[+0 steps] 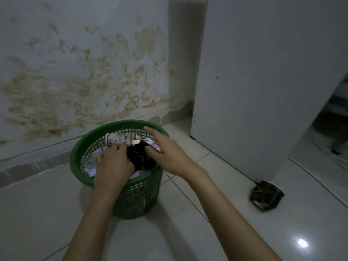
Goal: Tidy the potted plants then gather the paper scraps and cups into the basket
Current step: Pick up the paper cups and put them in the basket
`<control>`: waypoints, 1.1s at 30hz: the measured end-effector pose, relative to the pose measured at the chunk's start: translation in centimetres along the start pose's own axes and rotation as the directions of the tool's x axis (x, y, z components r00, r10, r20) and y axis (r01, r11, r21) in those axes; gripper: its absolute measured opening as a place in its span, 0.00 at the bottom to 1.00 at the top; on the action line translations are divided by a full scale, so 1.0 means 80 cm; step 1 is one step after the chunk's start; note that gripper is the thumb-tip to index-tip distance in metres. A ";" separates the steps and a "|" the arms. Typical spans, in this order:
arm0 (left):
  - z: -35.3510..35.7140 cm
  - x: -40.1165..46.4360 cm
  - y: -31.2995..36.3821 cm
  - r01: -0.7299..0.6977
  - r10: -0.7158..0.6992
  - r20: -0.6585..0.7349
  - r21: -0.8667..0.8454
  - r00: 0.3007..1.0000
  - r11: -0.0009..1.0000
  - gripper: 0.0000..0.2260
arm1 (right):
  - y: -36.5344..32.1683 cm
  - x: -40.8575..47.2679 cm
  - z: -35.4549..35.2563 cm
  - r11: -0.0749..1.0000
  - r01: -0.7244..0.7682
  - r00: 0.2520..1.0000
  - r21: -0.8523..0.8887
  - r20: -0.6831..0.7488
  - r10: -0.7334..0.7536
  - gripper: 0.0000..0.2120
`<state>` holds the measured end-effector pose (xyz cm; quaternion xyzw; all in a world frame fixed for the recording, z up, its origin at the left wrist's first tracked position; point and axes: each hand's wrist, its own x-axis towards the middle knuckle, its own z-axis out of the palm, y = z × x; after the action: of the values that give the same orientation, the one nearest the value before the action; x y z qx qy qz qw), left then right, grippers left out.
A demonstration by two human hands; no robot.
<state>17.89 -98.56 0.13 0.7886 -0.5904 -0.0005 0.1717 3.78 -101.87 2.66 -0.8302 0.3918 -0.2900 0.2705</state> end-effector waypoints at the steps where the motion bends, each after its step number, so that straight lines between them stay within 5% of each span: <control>1: -0.001 0.001 -0.001 0.001 -0.002 0.032 0.016 0.999 1.000 0.14 | 0.007 -0.005 -0.005 1.000 0.010 0.998 0.004 -0.061 -0.010 0.24; 6: 0.001 0.003 -0.004 0.020 -0.023 0.075 0.042 0.997 0.999 0.19 | 0.084 -0.054 -0.027 0.984 -0.177 0.929 -0.005 -0.331 0.166 0.19; 9: 0.003 0.003 -0.004 -0.137 0.133 0.064 0.065 0.989 0.988 0.29 | 0.149 -0.100 -0.046 0.912 -0.410 0.830 -0.002 -0.415 0.372 0.19; 14: 0.002 0.015 -0.001 -0.190 0.176 0.134 0.101 0.975 0.977 0.26 | 0.232 -0.150 -0.072 0.644 -0.751 0.634 -0.144 -0.432 0.642 0.22; 20: -0.002 0.008 -0.002 -0.199 0.199 0.064 -0.012 0.978 0.980 0.23 | 0.275 -0.180 -0.073 0.255 -0.965 0.259 -0.064 -0.396 0.881 0.35; 22: -0.003 0.008 -0.001 -0.195 0.199 0.093 -0.045 0.976 0.980 0.22 | 0.283 -0.196 -0.063 0.245 -0.968 0.250 -0.058 -0.348 0.904 0.34; 26: -0.007 0.005 -0.002 -0.207 0.215 0.120 -0.073 0.969 0.976 0.22 | 0.293 -0.216 -0.044 0.346 -0.932 0.358 -0.103 -0.403 0.842 0.24; 33: -0.011 0.002 -0.001 -0.221 0.227 0.089 -0.079 0.970 0.972 0.21 | 0.302 -0.223 -0.046 0.351 -0.934 0.260 0.075 -0.534 0.805 0.22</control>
<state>18.16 -98.43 0.95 0.7097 -0.6829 -0.0396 0.1685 -20.03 -101.45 -15.97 -0.3952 0.8725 -0.2334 0.1679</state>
